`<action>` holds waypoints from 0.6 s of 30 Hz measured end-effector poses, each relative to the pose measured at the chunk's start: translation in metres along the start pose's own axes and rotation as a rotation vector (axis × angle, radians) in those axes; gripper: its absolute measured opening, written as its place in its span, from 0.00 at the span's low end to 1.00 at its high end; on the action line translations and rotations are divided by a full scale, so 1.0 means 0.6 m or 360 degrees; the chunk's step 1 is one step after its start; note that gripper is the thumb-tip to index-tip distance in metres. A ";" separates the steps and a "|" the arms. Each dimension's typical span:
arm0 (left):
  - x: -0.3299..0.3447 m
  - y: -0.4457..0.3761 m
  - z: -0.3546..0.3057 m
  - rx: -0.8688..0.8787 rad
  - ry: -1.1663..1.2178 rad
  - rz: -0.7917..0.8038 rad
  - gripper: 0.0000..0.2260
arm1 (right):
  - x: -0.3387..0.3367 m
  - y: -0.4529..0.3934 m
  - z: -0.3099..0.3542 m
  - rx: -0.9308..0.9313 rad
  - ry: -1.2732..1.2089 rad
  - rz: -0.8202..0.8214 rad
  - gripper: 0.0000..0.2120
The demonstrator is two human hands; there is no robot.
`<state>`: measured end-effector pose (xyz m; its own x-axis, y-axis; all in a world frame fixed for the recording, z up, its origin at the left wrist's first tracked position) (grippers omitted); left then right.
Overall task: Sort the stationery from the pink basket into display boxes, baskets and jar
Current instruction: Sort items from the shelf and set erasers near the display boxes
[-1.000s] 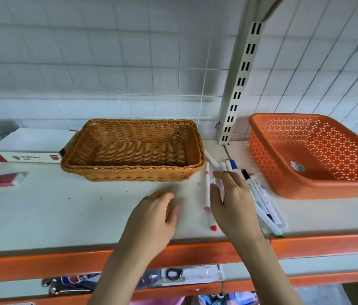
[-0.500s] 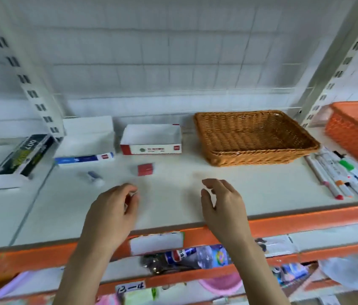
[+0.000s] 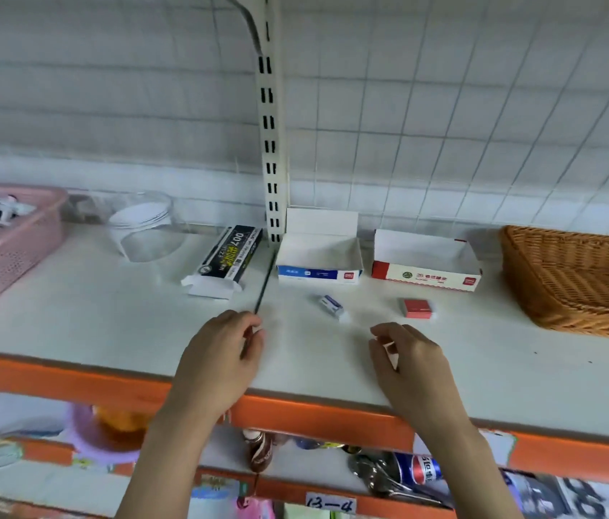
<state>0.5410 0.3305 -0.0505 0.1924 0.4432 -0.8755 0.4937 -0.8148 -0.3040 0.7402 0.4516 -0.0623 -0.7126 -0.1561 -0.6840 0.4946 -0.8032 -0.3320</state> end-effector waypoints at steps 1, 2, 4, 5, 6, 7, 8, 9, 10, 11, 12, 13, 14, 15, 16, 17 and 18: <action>-0.011 -0.002 0.026 0.0002 0.0000 -0.0015 0.08 | 0.021 -0.006 0.020 -0.0019 0.0008 -0.0002 0.10; -0.021 -0.003 0.055 0.0004 -0.0002 -0.0024 0.08 | 0.043 -0.011 0.042 -0.0032 0.0007 -0.0017 0.10; -0.044 -0.006 0.118 0.0014 -0.0014 -0.0020 0.09 | 0.092 -0.018 0.089 -0.0024 -0.0006 -0.0054 0.10; -0.057 -0.009 0.151 0.0028 -0.0023 -0.0015 0.09 | 0.118 -0.020 0.115 -0.0013 -0.0009 -0.0067 0.10; -0.073 -0.011 0.184 0.0052 -0.0035 -0.0008 0.09 | 0.145 -0.020 0.143 -0.0003 -0.0012 -0.0078 0.09; -0.090 -0.013 0.217 0.0086 -0.0046 0.0001 0.08 | 0.173 -0.020 0.172 0.0006 -0.0015 -0.0093 0.09; -0.108 -0.015 0.247 0.0129 -0.0053 0.0007 0.08 | 0.200 -0.018 0.200 0.0020 -0.0022 -0.0113 0.09; -0.128 -0.017 0.276 0.0176 -0.0052 0.0013 0.08 | 0.225 -0.017 0.230 0.0044 -0.0030 -0.0134 0.09; -0.148 -0.019 0.301 0.0220 -0.0037 0.0006 0.07 | 0.248 -0.015 0.258 0.0063 -0.0034 -0.0147 0.09; -0.168 -0.020 0.324 0.0257 -0.0007 -0.0019 0.06 | 0.269 -0.014 0.286 0.0070 -0.0036 -0.0144 0.10; -0.187 -0.022 0.344 0.0289 0.0030 -0.0059 0.06 | 0.286 -0.013 0.311 0.0071 -0.0036 -0.0128 0.10; -0.204 -0.024 0.360 0.0315 0.0059 -0.0100 0.05 | 0.300 -0.012 0.333 0.0068 -0.0035 -0.0109 0.10; -0.219 -0.027 0.374 0.0338 0.0079 -0.0135 0.05 | 0.311 -0.013 0.352 0.0060 -0.0031 -0.0103 0.10; -0.232 -0.030 0.387 0.0356 0.0094 -0.0160 0.07 | 0.320 -0.015 0.369 0.0053 -0.0023 -0.0110 0.10; -0.243 -0.033 0.398 0.0370 0.0113 -0.0180 0.08 | 0.326 -0.019 0.382 0.0050 -0.0011 -0.0125 0.10; -0.253 -0.037 0.408 0.0380 0.0132 -0.0202 0.09 | 0.331 -0.023 0.394 0.0047 0.0005 -0.0140 0.10; -0.260 -0.041 0.419 0.0387 0.0145 -0.0229 0.09 | 0.337 -0.027 0.404 0.0040 0.0019 -0.0146 0.09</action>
<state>0.2859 0.1874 -0.0008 0.2158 0.5836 -0.7828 0.3061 -0.8018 -0.5133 0.4675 0.2936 -0.0374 -0.7483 -0.0746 -0.6591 0.4147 -0.8282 -0.3771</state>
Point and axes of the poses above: each hand's wrist, its own y-axis away from the middle knuckle, its own x-axis out of the palm, z = x × y, the point moved 2 cm from there along -y, towards the middle knuckle, and after that the axes turned 8 degrees about -y, right-handed, at the moved point
